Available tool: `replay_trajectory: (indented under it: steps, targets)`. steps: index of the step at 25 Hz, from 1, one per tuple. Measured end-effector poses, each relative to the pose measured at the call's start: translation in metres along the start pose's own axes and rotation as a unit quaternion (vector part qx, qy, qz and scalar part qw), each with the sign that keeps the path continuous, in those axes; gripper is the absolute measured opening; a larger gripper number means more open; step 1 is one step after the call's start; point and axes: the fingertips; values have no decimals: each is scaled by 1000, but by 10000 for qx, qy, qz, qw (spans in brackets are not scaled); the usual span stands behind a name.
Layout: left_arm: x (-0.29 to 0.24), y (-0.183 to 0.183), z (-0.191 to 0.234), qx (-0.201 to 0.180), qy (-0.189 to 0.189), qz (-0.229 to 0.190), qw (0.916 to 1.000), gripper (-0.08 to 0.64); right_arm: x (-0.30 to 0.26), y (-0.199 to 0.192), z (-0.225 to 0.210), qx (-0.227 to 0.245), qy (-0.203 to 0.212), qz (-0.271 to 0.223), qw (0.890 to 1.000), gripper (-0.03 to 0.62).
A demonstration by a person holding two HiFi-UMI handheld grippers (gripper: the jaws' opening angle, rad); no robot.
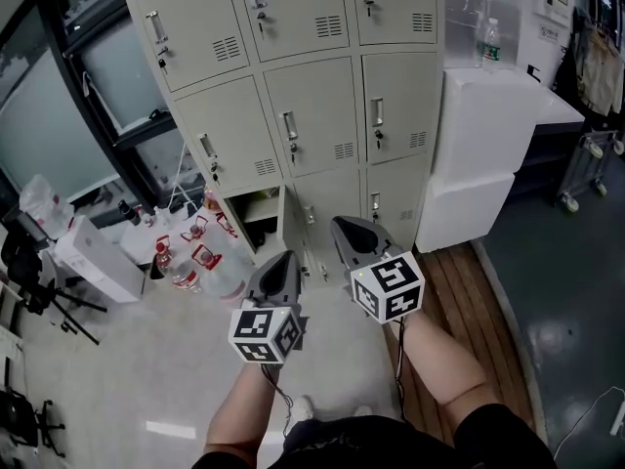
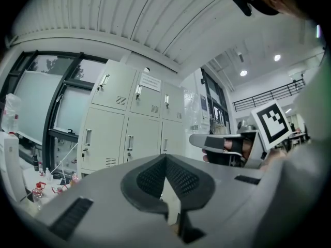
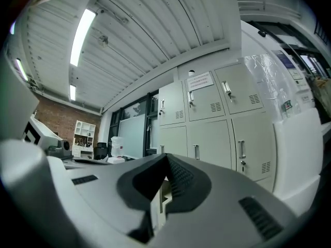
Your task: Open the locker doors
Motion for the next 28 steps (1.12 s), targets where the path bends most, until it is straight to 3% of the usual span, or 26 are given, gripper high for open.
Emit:
replay_trajectory:
  steps: [6, 14, 28]
  targets:
    - [-10, 6, 4, 152, -17, 52, 9999, -2, -9, 1, -7, -184, 65, -22, 9998, 0]
    - [-35, 14, 27, -2, -11, -30, 10000, -2, -46, -3, -18, -164, 30, 92, 9998, 0]
    - [-132, 21, 135, 63, -130, 29, 9999, -2, -197, -3, -62, -247, -62, 208, 9995, 0]
Point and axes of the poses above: the fingertips, and each gripper's own axes: x backward along the fingers, z to its left, y out of its top, and after that the axes turned 8 degrees about z, right-handed
